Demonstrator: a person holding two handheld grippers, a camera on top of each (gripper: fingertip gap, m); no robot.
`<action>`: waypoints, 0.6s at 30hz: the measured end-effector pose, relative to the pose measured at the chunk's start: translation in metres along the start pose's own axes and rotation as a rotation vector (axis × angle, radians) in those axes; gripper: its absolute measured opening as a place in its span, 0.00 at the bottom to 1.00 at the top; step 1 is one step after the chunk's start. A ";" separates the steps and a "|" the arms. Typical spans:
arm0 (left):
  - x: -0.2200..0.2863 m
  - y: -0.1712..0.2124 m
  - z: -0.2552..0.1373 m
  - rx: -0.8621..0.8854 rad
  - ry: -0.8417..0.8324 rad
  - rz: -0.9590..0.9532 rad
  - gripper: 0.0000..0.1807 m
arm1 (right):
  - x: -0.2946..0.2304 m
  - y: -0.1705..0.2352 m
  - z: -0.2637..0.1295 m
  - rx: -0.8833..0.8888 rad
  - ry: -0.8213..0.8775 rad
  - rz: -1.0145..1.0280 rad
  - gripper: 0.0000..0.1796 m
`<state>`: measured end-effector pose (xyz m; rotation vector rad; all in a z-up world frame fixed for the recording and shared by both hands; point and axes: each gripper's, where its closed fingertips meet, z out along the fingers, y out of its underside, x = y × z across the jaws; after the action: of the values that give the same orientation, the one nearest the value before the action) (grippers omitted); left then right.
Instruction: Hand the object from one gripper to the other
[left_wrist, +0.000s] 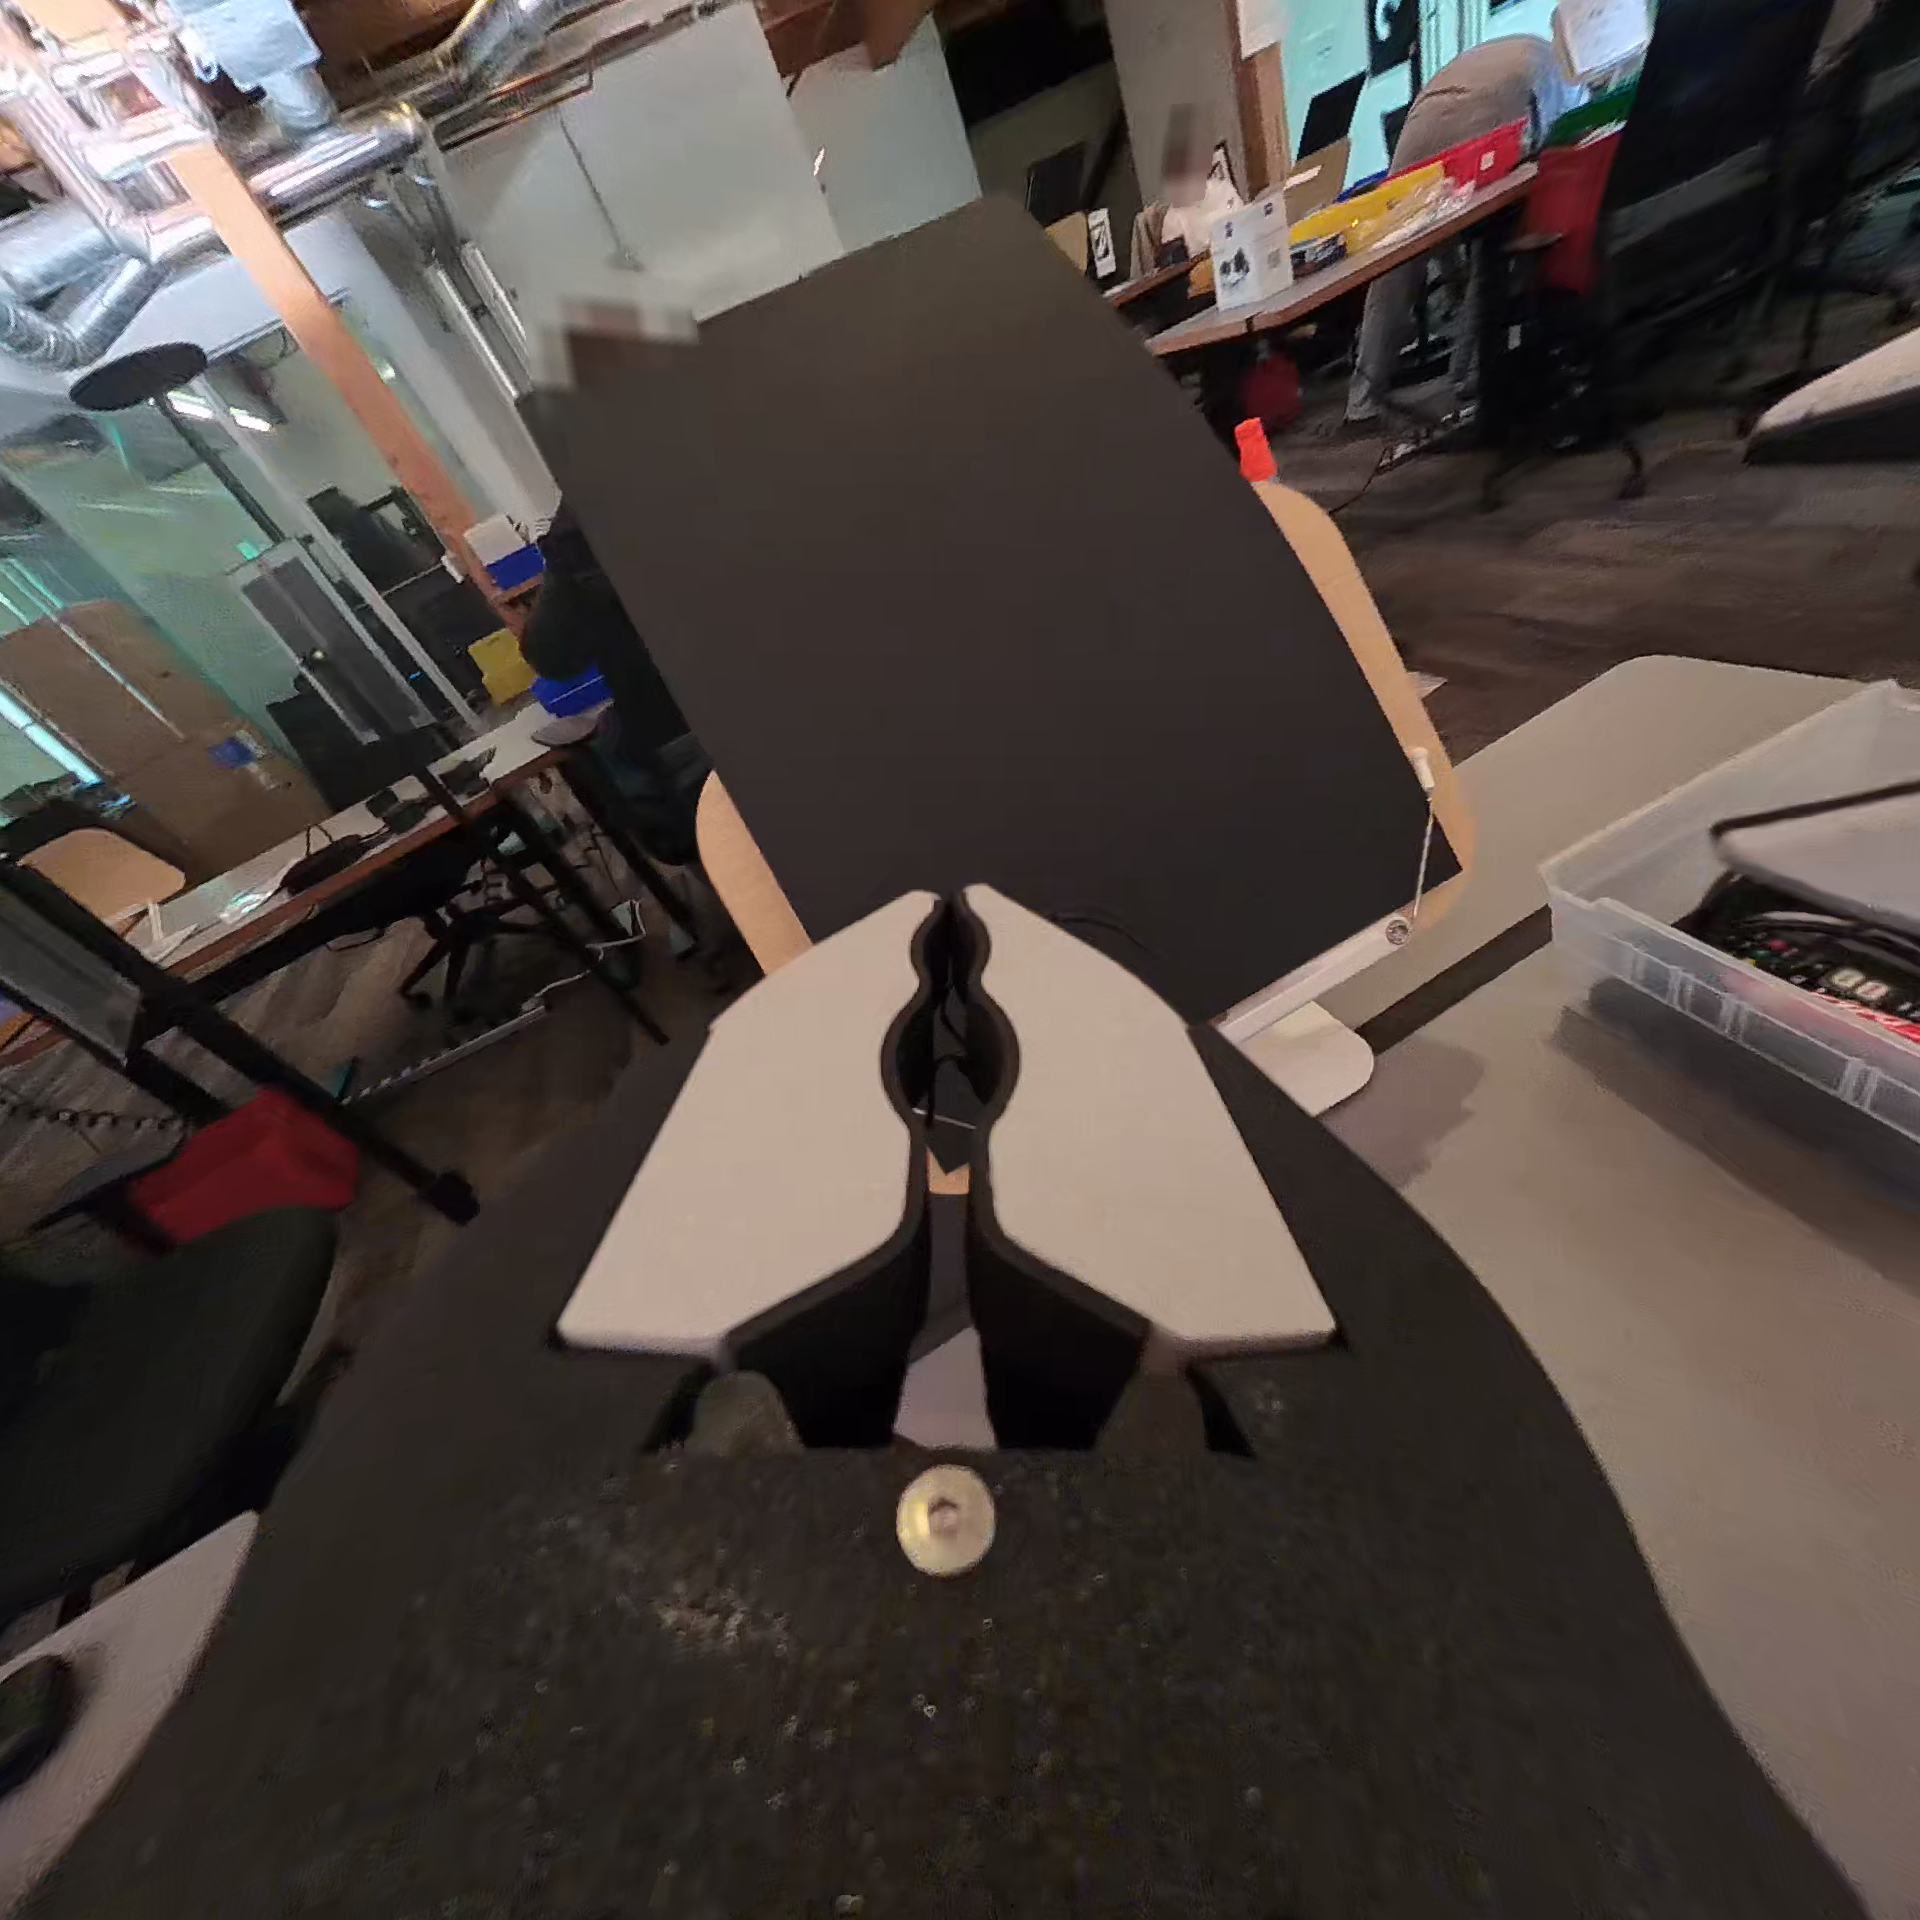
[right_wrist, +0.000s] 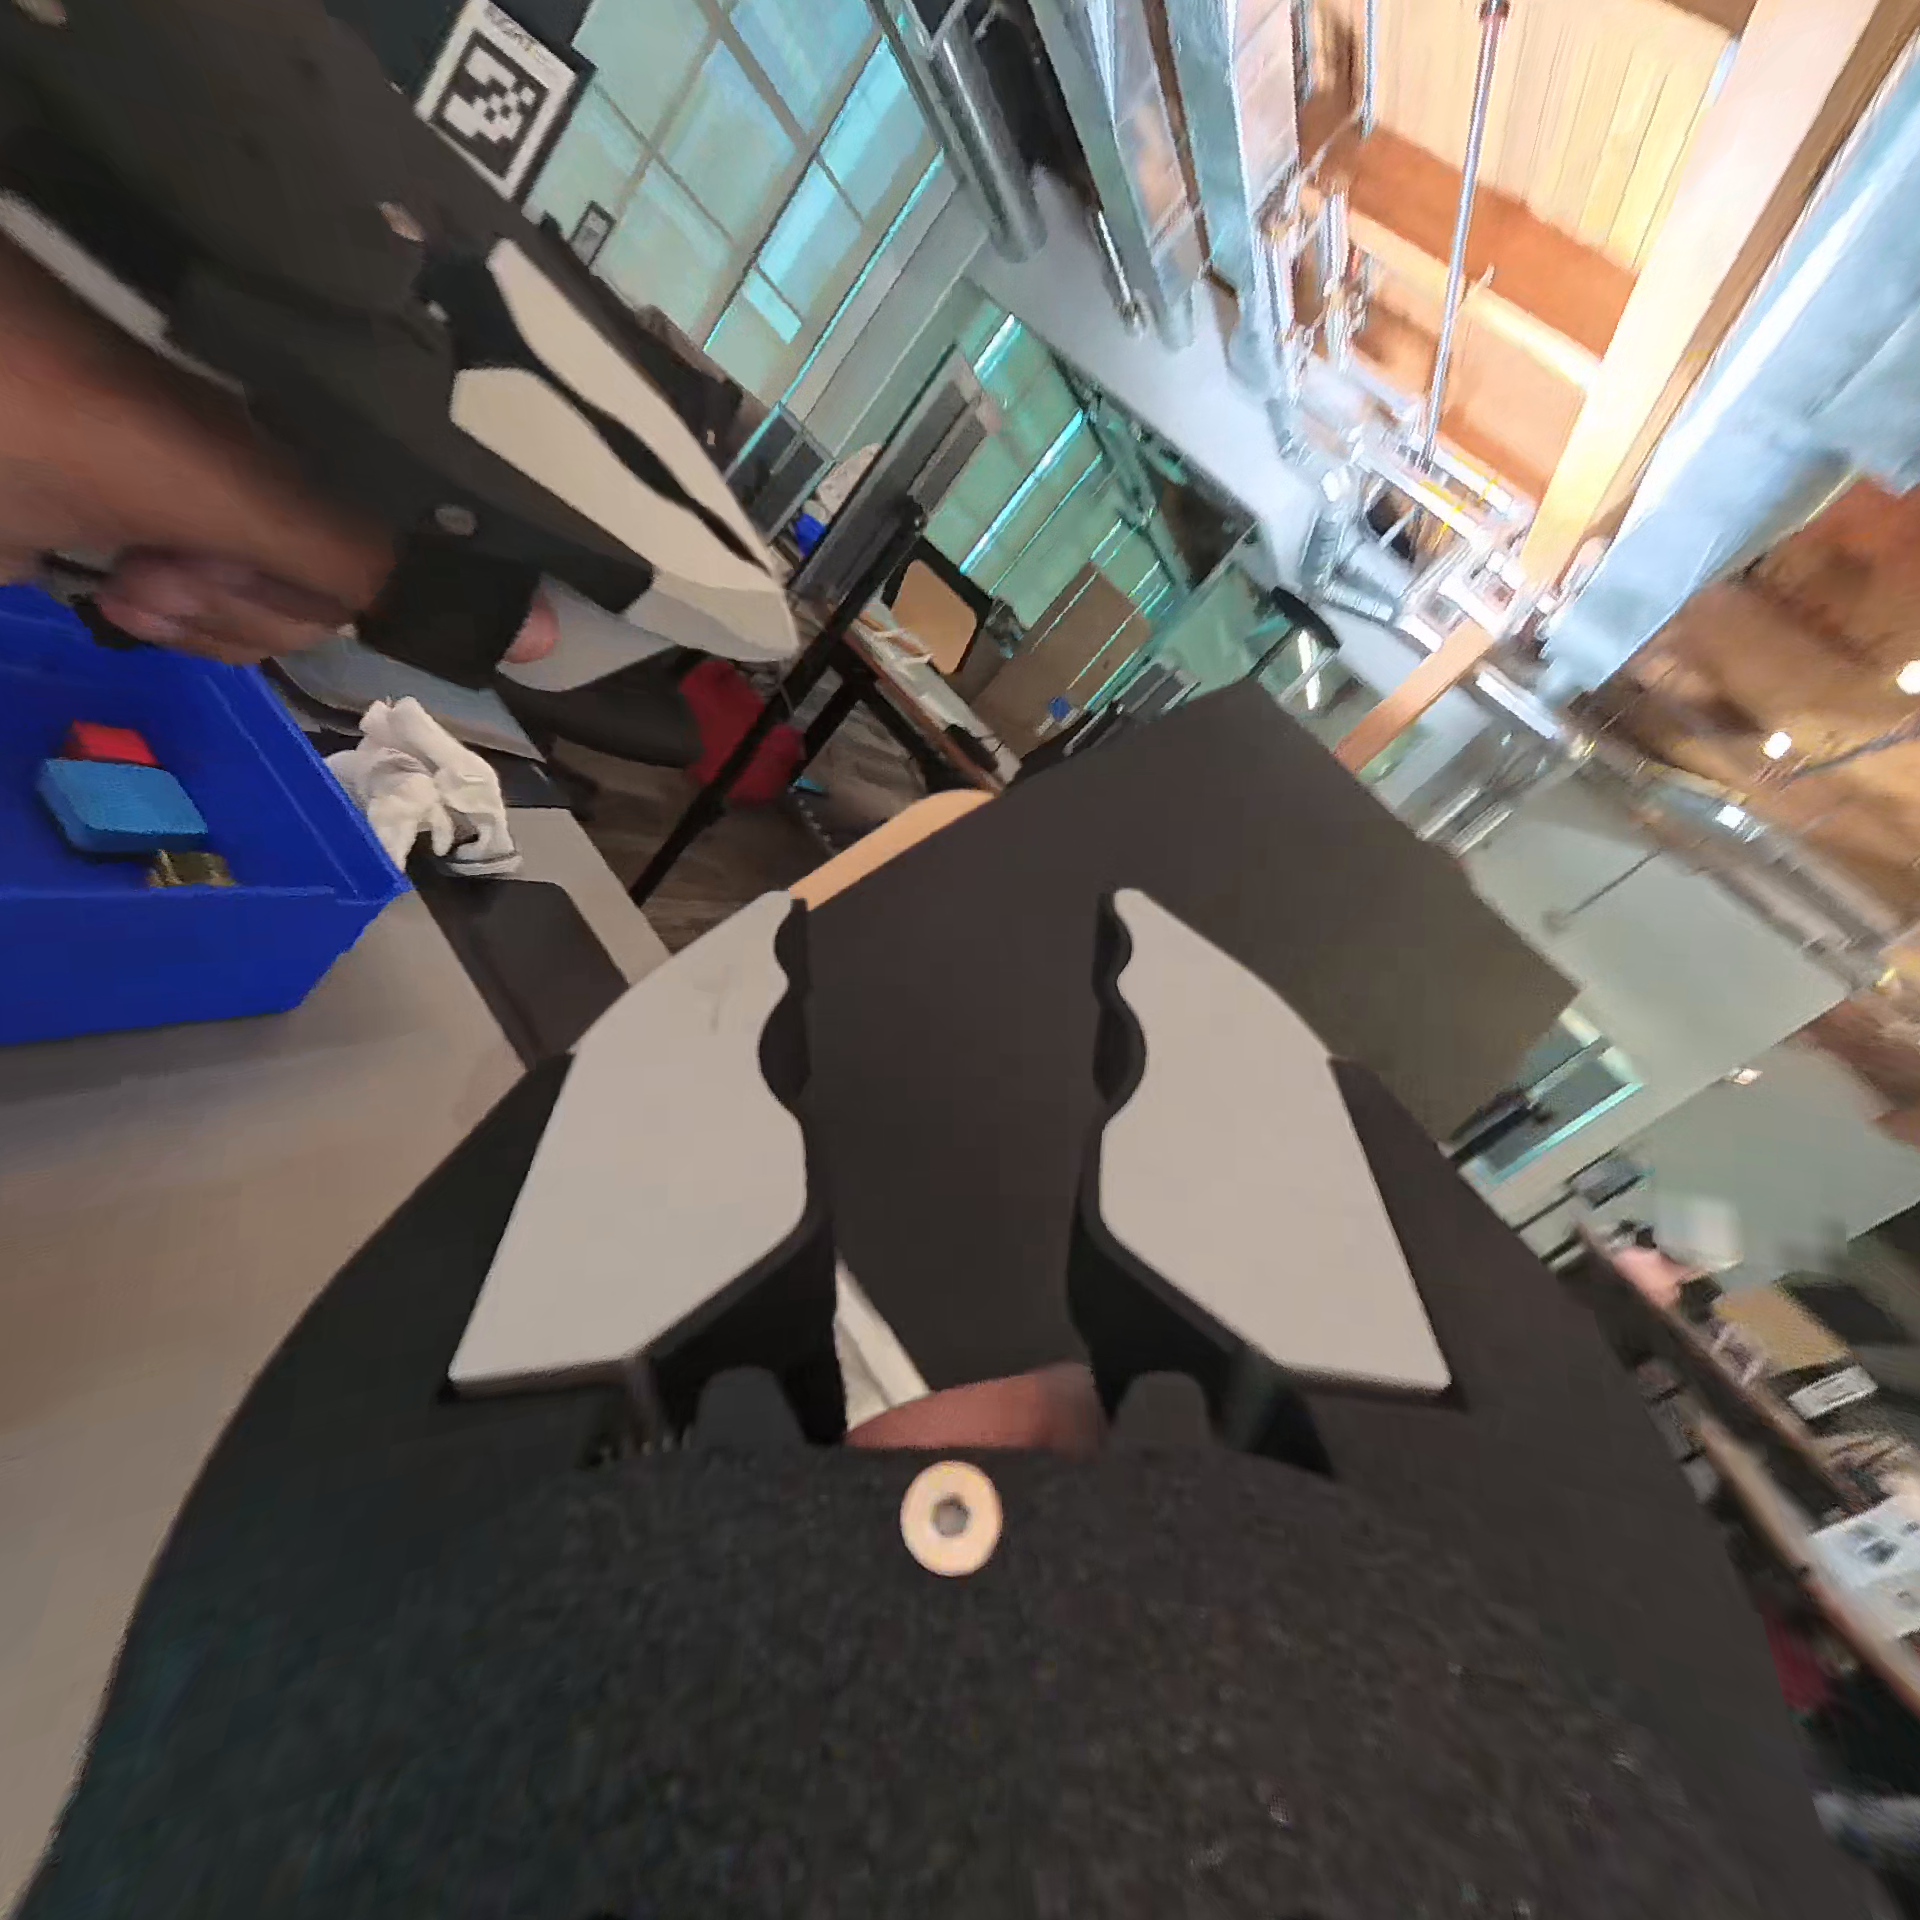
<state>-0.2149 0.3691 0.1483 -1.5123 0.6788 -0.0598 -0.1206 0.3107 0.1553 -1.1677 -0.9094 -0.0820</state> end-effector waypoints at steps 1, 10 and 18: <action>-0.002 0.002 0.002 -0.015 -0.018 -0.005 0.00 | 0.003 0.005 0.000 -0.024 -0.010 0.047 0.29; 0.007 0.004 0.008 -0.053 -0.030 0.044 0.00 | -0.020 0.025 0.008 -0.106 -0.243 0.399 0.28; 0.095 -0.027 -0.035 0.227 0.449 0.256 0.00 | -0.033 0.021 0.014 0.008 -0.457 0.660 0.25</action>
<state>-0.1425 0.2934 0.1408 -1.1901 1.1800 -0.2785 -0.1401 0.3183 0.1193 -1.4548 -0.8687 0.7474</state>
